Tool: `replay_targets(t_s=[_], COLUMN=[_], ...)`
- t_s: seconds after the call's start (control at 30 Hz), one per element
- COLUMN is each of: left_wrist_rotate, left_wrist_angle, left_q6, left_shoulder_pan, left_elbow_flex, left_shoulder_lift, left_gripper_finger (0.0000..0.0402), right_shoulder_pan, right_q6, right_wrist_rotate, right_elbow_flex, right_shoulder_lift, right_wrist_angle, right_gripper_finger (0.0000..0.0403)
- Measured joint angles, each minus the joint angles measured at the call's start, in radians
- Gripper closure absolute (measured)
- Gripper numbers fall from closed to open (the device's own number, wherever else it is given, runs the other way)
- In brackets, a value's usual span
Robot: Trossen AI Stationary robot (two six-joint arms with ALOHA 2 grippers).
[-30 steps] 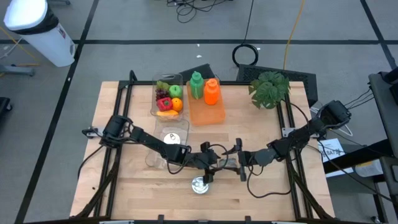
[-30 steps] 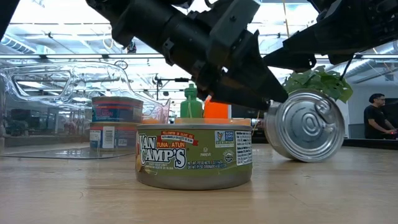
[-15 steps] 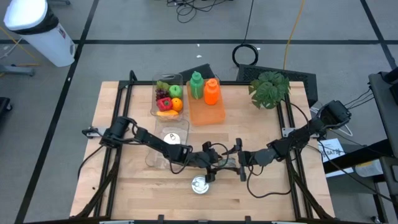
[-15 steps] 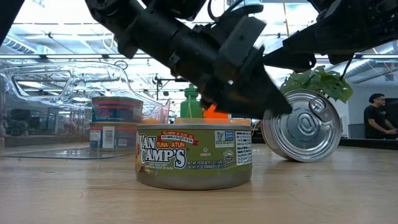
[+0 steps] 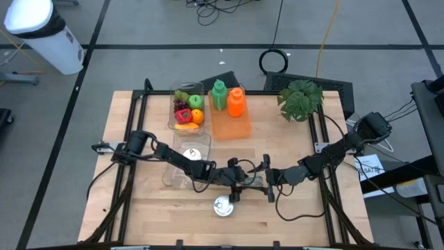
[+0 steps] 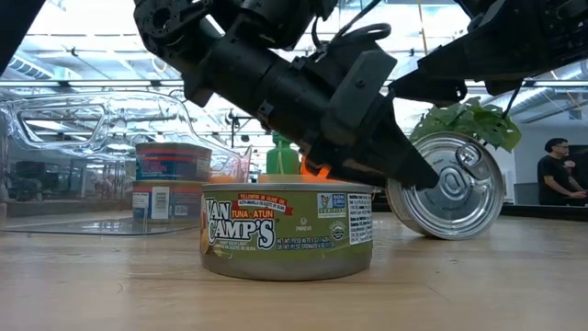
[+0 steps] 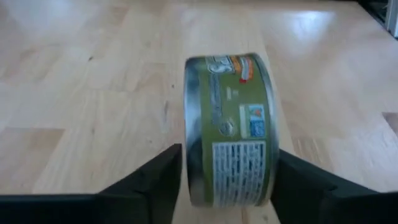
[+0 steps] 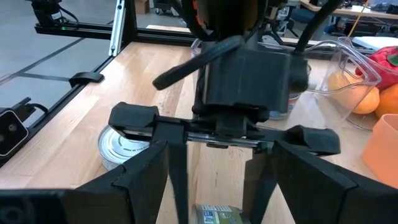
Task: Pick & Place Food Item
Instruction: Put the top green tuna can into the bottom transparent bin
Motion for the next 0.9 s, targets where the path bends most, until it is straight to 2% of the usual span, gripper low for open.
replay_targets(t_s=[0.13,0.33,0.43,0.8,0.9], left_wrist_rotate=[0.002,0.001,-0.015,-0.319,-0.434], left_wrist_angle=[-0.007,-0.047,-0.154,-0.532,-0.639], left_q6=[0.000,0.069,0.090,0.051,0.009], left_shoulder_pan=[0.004,-0.001,-0.010,-0.111,-0.152], left_elbow_flex=[0.000,0.000,0.000,-0.001,0.000], left_shoulder_lift=[0.006,-0.014,-0.056,-0.316,-0.391], left_gripper_finger=[0.0240,0.0244,0.0244,0.0244,0.0244], right_shoulder_pan=[0.000,0.000,0.000,0.000,0.000], right_q6=[0.000,0.000,0.000,0.000,0.000], right_wrist_rotate=[0.000,0.000,0.000,0.000,0.000], right_elbow_flex=[0.000,0.000,0.000,0.000,0.000], right_shoulder_lift=[0.000,0.000,0.000,0.000,0.000], right_wrist_angle=[0.000,0.000,0.000,0.000,0.000], right_gripper_finger=[0.0138,0.0138,0.0138,0.0138,0.0138])
